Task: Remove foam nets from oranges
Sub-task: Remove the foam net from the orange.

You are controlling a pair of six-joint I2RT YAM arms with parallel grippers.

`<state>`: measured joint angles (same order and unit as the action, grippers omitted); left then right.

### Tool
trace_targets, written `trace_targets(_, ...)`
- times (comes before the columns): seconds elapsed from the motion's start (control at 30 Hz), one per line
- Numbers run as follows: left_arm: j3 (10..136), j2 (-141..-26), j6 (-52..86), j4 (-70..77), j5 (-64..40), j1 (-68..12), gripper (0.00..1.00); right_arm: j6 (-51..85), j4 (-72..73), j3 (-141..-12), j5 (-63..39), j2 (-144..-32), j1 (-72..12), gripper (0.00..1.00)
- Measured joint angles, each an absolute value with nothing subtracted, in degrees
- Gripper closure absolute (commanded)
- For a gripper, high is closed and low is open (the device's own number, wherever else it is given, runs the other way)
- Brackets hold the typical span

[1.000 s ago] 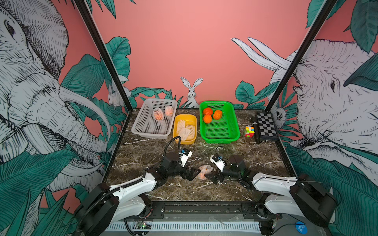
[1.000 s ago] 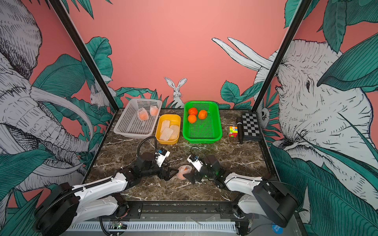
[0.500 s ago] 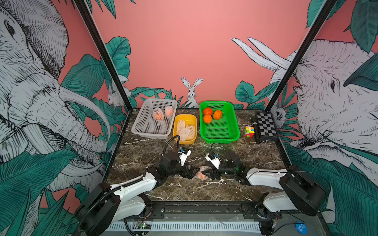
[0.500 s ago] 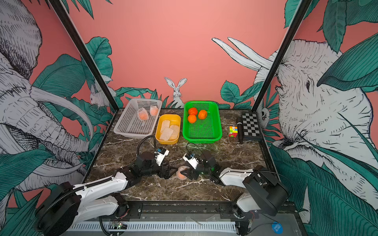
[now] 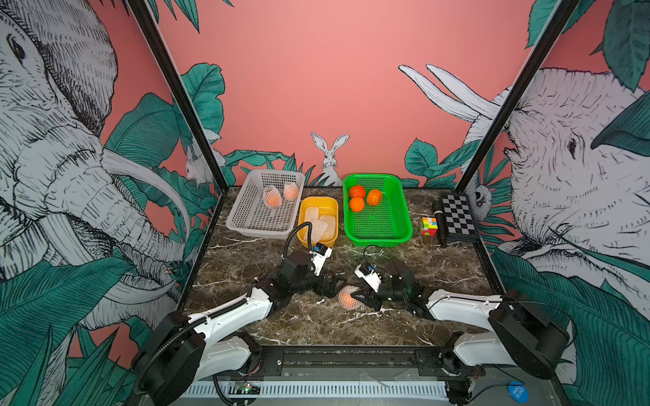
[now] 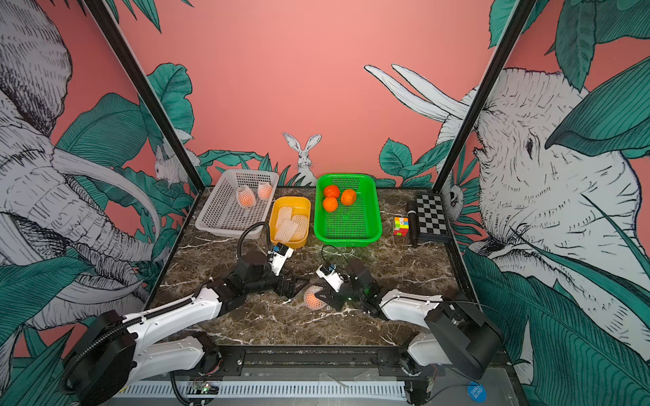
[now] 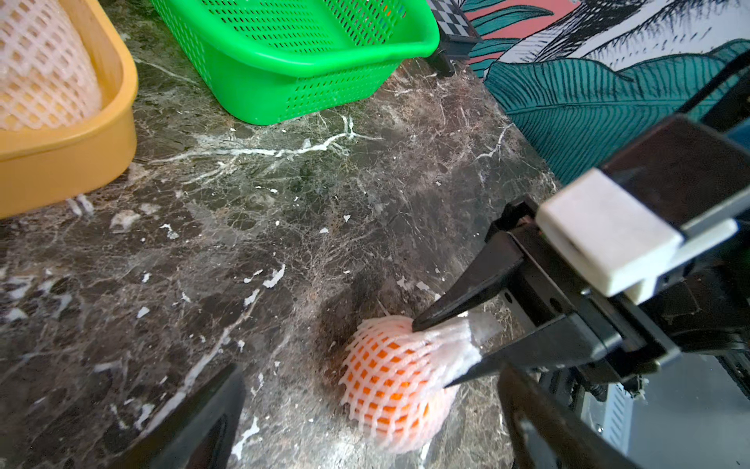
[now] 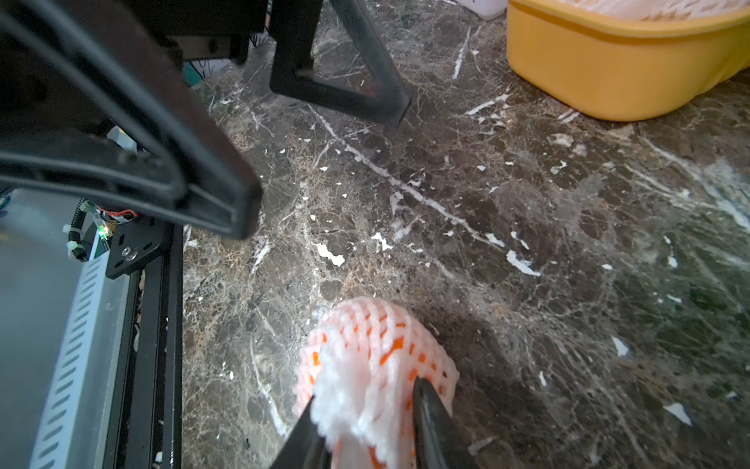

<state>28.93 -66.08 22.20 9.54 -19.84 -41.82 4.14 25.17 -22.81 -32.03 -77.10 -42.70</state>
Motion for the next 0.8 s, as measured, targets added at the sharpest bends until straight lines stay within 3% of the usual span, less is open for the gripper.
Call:
trace_targets(0.47,28.93,-64.40,22.20,6.59,-20.80,-37.04,0.01,8.01,23.73,-24.16,-32.01,-76.51,-42.70,0.91)
trace_targets(0.8,31.16,-62.28,19.40,2.57,-22.02,-36.53,0.02,8.58,18.26,-24.88,-31.70,-69.91,-42.70,0.92)
